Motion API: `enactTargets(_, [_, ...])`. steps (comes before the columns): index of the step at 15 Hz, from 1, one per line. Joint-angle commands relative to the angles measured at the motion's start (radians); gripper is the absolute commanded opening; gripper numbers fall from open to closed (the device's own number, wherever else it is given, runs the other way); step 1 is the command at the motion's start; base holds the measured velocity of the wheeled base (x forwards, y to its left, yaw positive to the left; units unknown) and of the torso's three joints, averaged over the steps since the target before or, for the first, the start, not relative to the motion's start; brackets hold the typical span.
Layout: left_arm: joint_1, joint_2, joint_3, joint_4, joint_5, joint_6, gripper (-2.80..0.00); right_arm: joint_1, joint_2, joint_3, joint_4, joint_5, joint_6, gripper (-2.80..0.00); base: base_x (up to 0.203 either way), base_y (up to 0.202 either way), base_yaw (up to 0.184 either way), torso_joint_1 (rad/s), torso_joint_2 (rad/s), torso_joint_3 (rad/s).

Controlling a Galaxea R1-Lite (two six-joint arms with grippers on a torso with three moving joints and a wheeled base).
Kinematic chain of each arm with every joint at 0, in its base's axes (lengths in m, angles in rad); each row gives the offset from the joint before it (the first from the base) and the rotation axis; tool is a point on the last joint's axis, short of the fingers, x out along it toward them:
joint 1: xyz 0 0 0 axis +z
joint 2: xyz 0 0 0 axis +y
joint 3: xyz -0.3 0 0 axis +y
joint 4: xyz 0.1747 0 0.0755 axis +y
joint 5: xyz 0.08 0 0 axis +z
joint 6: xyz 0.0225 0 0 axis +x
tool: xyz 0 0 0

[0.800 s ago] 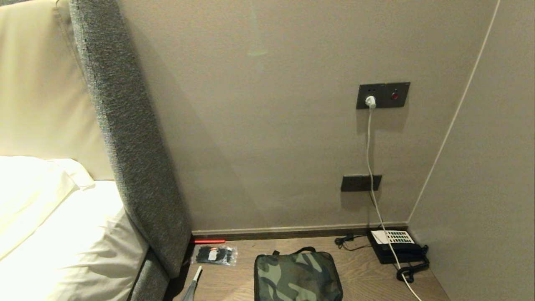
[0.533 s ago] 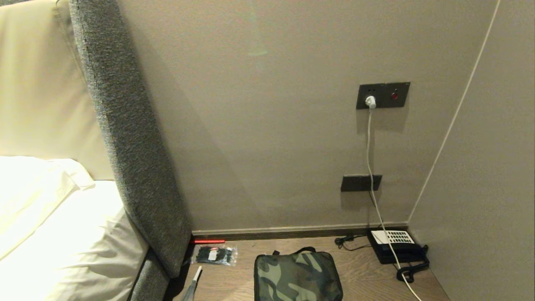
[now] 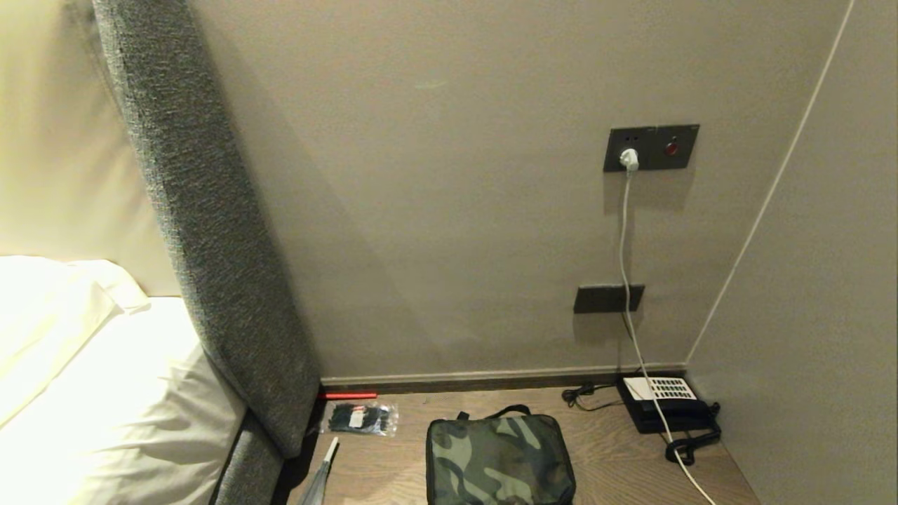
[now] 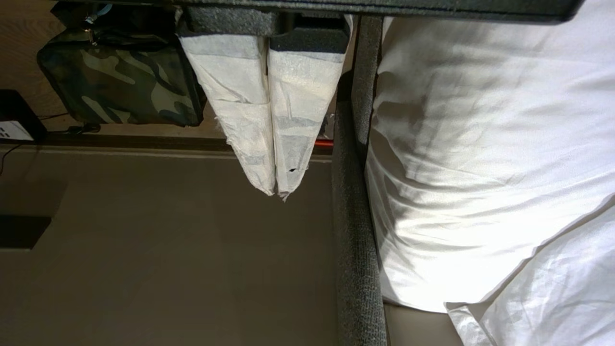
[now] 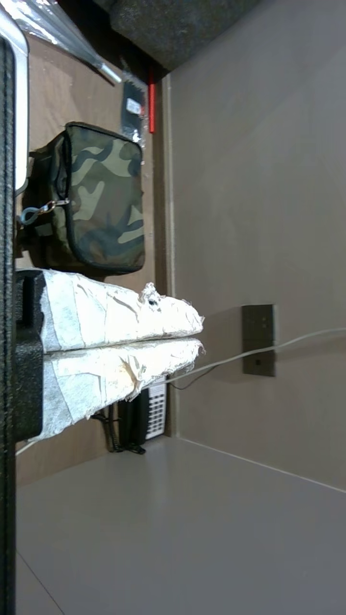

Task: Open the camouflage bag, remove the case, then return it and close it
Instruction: Open the top of the storage box

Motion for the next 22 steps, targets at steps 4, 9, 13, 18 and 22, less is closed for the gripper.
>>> enactTargets(4, [0.0, 0.0, 0.003, -0.002, 0.0, 0.001, -2.8, 0.0, 0.0, 0.0, 0.0, 0.001, -0.001, -2.8, 0.0, 0.0, 0.0, 0.003, 0.0, -0.196])
enactTargets(9, [0.0, 0.0, 0.003, -0.002, 0.0, -0.003, -2.8, 0.0, 0.0, 0.0, 0.0, 0.001, 0.0, -2.8, 0.0, 0.0, 0.0, 0.004, 0.0, -0.2])
enactTargets(13, [0.0, 0.0, 0.003, -0.002, 0.0, -0.003, -2.8, 0.0, 0.0, 0.0, 0.0, 0.001, 0.0, -2.8, 0.0, 0.0, 0.0, 0.005, 0.0, -0.196])
enactTargets(18, [0.0, 0.0, 0.003, -0.002, 0.0, -0.007, -2.8, 0.0, 0.0, 0.0, 0.0, 0.001, 0.0, -2.8, 0.0, 0.0, 0.0, 0.004, 0.0, -0.199])
enactTargets(22, [0.0, 0.0, 0.003, -0.002, 0.0, -0.007, -2.8, 0.0, 0.0, 0.0, 0.0, 0.001, 0.0, -2.8, 0.0, 0.0, 0.0, 0.003, 0.0, -0.197])
